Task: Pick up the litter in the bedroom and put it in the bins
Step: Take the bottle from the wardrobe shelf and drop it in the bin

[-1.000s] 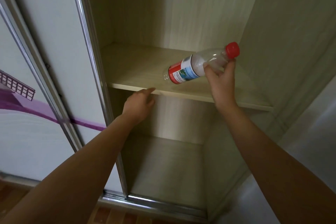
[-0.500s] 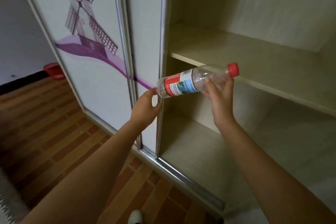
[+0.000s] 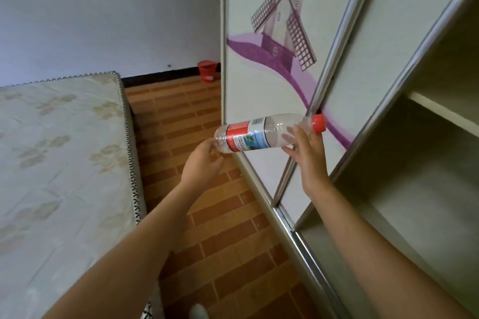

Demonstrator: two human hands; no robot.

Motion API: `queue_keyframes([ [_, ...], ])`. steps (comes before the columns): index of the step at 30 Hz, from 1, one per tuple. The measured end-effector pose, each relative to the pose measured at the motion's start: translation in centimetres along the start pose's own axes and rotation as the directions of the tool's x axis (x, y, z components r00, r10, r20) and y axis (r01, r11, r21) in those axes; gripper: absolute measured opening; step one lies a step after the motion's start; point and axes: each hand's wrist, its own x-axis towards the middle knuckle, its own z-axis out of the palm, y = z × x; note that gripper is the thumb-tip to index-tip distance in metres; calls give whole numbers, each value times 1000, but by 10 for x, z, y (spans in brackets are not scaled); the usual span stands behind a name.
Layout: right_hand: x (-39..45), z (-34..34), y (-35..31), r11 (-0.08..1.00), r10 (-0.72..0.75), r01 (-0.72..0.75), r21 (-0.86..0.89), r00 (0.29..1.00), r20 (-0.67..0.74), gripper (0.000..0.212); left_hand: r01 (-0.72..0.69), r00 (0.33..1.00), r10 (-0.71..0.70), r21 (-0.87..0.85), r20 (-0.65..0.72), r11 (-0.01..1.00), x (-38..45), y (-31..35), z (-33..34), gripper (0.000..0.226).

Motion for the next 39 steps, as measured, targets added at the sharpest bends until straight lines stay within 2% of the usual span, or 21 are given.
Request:
queue_keyframes([
  [7, 40, 97, 23, 996, 83, -77, -43, 985, 149, 42, 151, 978, -160, -72, -136, 986, 37, -61, -61, 44],
  [14, 78, 169, 44, 995, 86, -72, -75, 976, 201, 39, 192, 966, -200, -60, -161, 979, 82, -106, -100, 46],
  [23, 140, 227, 72, 985, 149, -123, -124, 960, 236, 41, 237, 955, -245, -67, -167, 969, 153, -145, -117, 47],
  [31, 260, 281, 100, 986, 150, -121, -114, 944, 295, 42, 232, 956, -235, -36, -178, 972, 284, -171, -118, 45],
  [35, 344, 318, 108, 986, 165, -150, -71, 940, 299, 34, 230, 955, -230, -22, -186, 973, 372, -175, -123, 46],
  [39, 422, 355, 113, 984, 180, -169, -61, 930, 321, 42, 264, 945, -259, -1, -198, 964, 448, -180, -131, 48],
])
